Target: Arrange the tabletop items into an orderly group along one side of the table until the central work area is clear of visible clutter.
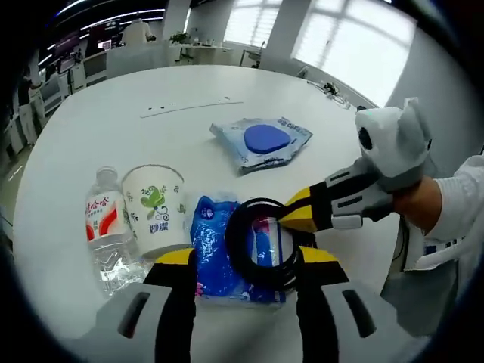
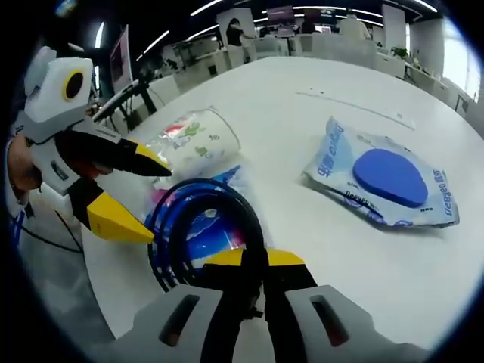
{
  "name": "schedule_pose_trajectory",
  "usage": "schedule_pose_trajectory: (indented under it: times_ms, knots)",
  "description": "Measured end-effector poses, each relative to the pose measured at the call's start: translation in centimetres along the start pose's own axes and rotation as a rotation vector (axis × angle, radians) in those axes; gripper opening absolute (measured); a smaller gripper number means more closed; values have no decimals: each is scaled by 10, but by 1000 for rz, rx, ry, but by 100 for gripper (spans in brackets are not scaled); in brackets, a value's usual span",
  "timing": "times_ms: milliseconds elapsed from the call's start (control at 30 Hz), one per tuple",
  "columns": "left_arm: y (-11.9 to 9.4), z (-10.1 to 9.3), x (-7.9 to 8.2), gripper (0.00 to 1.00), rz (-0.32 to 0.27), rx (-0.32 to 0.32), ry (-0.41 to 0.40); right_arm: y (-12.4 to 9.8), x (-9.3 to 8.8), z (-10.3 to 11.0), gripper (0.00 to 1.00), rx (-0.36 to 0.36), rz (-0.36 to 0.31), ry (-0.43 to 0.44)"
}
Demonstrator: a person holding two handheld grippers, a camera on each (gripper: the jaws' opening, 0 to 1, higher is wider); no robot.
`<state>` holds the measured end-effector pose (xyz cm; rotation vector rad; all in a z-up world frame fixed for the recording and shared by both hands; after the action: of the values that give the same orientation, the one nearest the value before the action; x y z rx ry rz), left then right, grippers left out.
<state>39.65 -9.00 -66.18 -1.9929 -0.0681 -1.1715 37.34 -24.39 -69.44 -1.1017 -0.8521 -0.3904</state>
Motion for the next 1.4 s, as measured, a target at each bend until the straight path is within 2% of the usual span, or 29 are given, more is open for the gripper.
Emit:
schedule_pose_trajectory:
  times_ms: [400,533,967,1400]
  knots:
    - [11,3,-6,24,59,9,26,1,-1,1,5,0,-14,19]
    - [13,4,-9,9,80,18,41,1,-2,1,5,0,-17,24]
    - [10,2,-6,4,82,27,-26,-4,-4,-1,4,4,-22,67]
    - [3,-8,0,0,51,15,-33,-20,-3,0,2,19,-46,98]
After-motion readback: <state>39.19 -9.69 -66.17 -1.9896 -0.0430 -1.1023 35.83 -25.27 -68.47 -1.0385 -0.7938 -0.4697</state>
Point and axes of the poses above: the point that each gripper's makers call its tool centre point, and the gripper's own axes: y roughly forward along the fingers, z roughly to its left, x roughly out of its top, the point moved 8 cm from there along -y, roughly backward along the fingers, and after that the axes turned 10 degrees about -z, right-handed, at the moved point
